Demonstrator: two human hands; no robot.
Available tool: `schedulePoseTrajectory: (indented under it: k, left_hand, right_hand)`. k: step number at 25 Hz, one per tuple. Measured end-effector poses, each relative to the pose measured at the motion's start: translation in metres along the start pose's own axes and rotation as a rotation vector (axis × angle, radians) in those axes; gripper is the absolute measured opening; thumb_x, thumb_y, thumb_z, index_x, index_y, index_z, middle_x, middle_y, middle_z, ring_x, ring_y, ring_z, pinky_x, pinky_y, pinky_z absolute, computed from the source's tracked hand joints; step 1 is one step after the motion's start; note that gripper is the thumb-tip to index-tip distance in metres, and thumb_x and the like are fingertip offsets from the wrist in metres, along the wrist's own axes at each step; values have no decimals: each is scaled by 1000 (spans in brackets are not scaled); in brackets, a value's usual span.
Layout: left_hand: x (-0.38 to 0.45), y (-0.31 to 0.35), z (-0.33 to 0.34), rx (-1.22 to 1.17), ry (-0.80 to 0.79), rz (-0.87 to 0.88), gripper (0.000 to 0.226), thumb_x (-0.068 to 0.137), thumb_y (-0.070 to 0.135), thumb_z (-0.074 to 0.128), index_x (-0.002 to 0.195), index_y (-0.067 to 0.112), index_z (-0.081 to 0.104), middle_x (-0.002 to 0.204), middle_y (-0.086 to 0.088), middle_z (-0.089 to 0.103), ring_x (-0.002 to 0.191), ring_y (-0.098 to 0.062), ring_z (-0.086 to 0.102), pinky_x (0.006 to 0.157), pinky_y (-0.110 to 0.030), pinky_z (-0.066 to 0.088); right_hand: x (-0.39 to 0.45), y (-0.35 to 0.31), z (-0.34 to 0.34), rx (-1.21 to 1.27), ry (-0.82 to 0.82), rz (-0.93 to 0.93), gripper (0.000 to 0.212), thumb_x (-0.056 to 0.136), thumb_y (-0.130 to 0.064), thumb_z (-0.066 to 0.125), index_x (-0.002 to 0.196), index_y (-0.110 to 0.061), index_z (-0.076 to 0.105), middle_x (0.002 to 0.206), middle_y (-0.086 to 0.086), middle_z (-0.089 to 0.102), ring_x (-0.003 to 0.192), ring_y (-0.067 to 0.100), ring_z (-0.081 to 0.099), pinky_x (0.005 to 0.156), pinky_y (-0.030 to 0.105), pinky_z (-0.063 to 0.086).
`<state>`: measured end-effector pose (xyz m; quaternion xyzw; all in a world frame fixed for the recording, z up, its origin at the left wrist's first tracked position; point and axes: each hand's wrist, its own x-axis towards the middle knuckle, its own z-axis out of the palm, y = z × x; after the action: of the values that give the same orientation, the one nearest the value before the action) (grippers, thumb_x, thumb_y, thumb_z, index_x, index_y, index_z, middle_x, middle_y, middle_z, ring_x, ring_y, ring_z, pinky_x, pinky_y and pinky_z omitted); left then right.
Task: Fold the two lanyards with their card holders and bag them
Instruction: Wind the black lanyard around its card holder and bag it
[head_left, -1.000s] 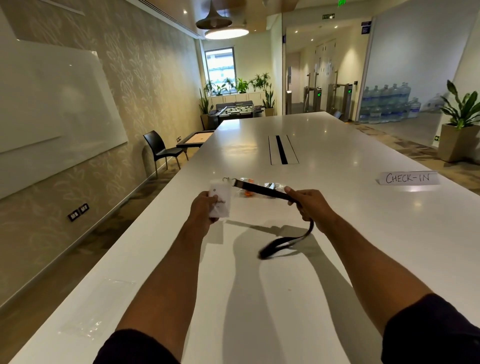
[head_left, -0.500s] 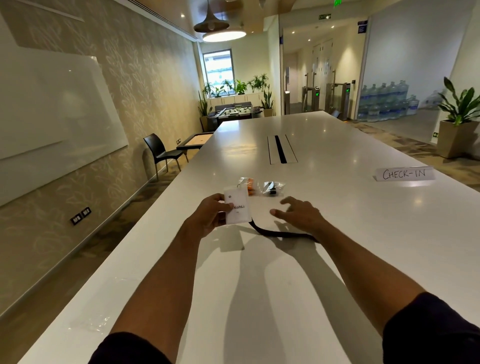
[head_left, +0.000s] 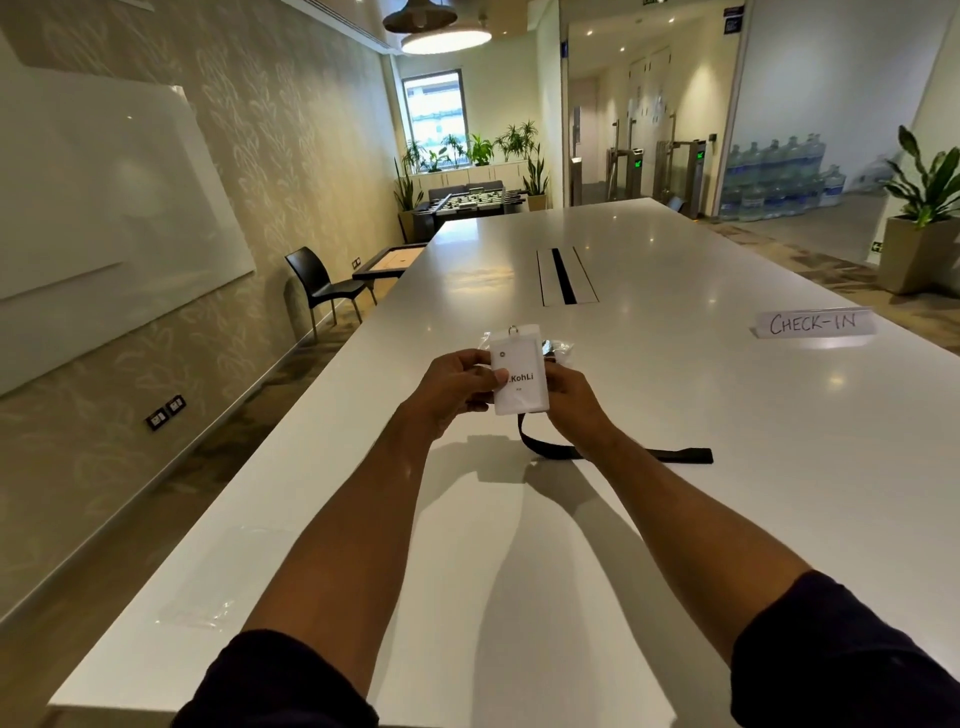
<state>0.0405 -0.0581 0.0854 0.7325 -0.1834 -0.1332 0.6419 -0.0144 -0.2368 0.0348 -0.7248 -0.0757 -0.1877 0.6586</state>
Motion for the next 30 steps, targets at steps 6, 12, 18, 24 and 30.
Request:
schedulePoseTrajectory:
  k: [6,12,18,24,30]
  left_hand:
    - [6,-3,2,-50,248,29,17,85,9,77,94,15,63,91,-5,74,73,-20,73,67,-32,55]
    - [17,-8,0,29,387,-15,21,89,10,73,104,14,58,96,-4,70,71,-13,71,54,-24,54]
    - [18,-25,-11,265,414,-47,42,84,9,75,121,6,55,121,-16,66,106,-33,67,90,-47,58]
    - [7,-39,-20,508,283,-35,39,84,14,75,116,10,54,113,-14,73,99,-29,71,83,-41,59]
    - [0,-40,-24,615,98,-44,33,82,11,73,111,15,58,95,-7,77,85,-26,72,79,-40,57]
  right_hand:
    - [-19,14,10,114,1,197,16,102,-19,60,110,-9,71,74,6,54,53,14,47,49,27,49]
    - [-26,13,12,133,-28,215,14,93,-27,74,97,-13,74,68,5,60,43,12,32,41,21,26]
    - [-23,-4,12,225,-54,357,32,80,-41,84,70,-13,71,53,2,34,44,15,21,47,28,16]
    - [-7,-24,1,148,-92,501,27,84,-35,81,80,-11,68,53,-3,35,44,11,24,43,24,20]
    - [14,-51,-11,364,73,180,20,90,-5,71,110,-3,73,72,10,68,46,11,39,44,21,30]
